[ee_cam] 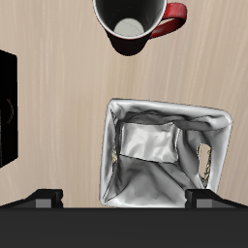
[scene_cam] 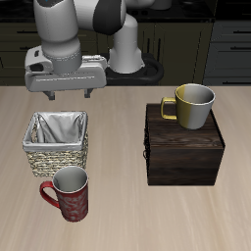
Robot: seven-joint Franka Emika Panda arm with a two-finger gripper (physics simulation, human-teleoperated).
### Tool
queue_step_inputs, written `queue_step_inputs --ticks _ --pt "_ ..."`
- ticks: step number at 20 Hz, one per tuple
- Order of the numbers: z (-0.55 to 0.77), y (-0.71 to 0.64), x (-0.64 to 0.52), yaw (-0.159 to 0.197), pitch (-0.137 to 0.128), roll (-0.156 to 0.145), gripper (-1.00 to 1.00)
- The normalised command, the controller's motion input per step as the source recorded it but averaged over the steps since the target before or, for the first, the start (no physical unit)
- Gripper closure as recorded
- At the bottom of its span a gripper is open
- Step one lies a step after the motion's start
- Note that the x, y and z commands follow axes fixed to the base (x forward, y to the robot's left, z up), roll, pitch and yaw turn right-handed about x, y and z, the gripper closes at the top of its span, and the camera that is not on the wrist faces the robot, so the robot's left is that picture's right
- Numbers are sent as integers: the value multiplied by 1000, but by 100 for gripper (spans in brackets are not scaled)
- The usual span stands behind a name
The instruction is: Place the red mug in the basket
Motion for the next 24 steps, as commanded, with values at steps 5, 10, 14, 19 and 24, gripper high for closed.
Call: queue_step_inputs --ticks 5,10,14,19,24 --pt "97 -324 301 -42 -22 -21 -100" --pt "12 -259 295 -27 13 -16 -100" --pt "87 -201 310 8 -47 -1 -100" --pt "16 -85 241 -13 4 31 -100" --pt "23 -55 297 -52 7 34 -100"
